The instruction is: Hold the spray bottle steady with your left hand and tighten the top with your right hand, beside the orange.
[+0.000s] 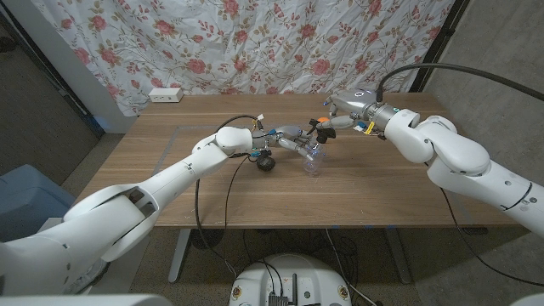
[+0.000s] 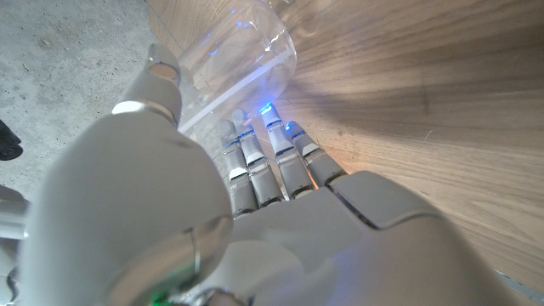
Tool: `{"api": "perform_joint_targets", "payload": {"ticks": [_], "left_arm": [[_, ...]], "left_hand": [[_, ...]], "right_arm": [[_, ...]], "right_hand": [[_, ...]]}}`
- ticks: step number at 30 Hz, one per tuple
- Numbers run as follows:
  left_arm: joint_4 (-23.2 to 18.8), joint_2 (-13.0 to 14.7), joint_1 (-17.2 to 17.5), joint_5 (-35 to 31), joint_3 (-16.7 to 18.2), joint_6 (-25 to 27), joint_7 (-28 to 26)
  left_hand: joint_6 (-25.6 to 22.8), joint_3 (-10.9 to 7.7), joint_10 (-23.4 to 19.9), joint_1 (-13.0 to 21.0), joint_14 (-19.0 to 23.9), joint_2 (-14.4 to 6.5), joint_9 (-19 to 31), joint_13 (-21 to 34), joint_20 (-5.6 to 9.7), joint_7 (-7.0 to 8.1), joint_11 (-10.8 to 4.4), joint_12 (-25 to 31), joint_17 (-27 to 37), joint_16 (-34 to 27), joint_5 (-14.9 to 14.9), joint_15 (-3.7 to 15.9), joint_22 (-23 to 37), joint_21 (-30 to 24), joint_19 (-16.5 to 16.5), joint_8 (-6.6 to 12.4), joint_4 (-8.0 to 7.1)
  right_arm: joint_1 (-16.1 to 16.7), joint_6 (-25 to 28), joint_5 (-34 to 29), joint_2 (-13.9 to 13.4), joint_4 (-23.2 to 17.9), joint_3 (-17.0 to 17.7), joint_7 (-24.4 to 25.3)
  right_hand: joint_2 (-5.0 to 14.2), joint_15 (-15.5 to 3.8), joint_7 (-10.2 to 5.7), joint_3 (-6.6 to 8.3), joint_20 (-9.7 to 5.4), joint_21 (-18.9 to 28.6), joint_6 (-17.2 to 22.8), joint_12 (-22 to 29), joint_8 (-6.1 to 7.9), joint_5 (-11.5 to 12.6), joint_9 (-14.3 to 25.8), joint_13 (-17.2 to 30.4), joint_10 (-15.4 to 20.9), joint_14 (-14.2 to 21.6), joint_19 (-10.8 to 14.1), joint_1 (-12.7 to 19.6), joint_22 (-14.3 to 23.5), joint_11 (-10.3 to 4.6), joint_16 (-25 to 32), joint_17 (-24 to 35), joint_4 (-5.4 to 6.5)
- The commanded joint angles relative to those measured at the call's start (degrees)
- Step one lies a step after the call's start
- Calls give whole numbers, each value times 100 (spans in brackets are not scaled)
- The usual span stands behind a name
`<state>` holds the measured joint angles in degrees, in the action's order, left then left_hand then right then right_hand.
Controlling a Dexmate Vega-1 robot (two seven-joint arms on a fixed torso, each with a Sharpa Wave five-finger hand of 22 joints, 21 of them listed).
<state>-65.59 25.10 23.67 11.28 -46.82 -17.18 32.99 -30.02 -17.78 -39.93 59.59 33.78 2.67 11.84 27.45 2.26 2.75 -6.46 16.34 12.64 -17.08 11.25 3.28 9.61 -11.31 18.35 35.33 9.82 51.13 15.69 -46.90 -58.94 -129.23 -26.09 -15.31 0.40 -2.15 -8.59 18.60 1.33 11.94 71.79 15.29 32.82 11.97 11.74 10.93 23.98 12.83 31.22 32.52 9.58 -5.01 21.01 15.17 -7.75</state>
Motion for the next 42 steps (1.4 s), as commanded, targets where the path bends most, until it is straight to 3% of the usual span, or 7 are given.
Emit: {"api": "perform_joint_targets", "payload": {"ticks": [1,8,23,42], "left_arm": [[0,2,-8,10,11,18,-1],[54,-25,-31,12,4,-1,11],[216,-124,-87,29,2,-81,7],[220,-101,-84,52,27,-43,-18]], "left_hand": [[-298,-57,-184,-13,60,-747,25,25,377,0,-148,8,13,9,40,721,17,26,30,916,-39],[-291,-73,-187,-7,69,-761,26,28,373,-11,-146,3,14,15,43,720,17,27,28,920,-36],[-301,-85,-188,-3,72,-763,26,34,373,-23,-150,-9,19,27,44,708,17,26,31,934,-26],[-296,-89,-193,-11,70,-756,27,40,372,-14,-150,-22,20,43,43,709,17,28,29,944,-24]], "right_arm": [[97,316,-468,254,-48,-97,28],[62,569,-705,432,-88,-190,-180],[-65,1112,-1164,789,-193,-372,-795],[-71,1251,-1215,831,-349,-252,-909]], "right_hand": [[46,-121,31,24,28,16,131,53,46,-30,2,10,113,92,66,44,24,-27,57,14,-34],[49,-165,101,17,70,10,326,59,63,-47,-67,5,268,218,123,44,28,-32,101,11,-46],[17,-195,234,-11,108,-5,785,48,242,-79,-37,-5,538,448,209,41,34,-40,173,-2,-76],[-66,-145,210,-45,180,-37,653,-45,274,-94,38,-8,487,448,183,38,37,-8,152,-17,-94]]}}
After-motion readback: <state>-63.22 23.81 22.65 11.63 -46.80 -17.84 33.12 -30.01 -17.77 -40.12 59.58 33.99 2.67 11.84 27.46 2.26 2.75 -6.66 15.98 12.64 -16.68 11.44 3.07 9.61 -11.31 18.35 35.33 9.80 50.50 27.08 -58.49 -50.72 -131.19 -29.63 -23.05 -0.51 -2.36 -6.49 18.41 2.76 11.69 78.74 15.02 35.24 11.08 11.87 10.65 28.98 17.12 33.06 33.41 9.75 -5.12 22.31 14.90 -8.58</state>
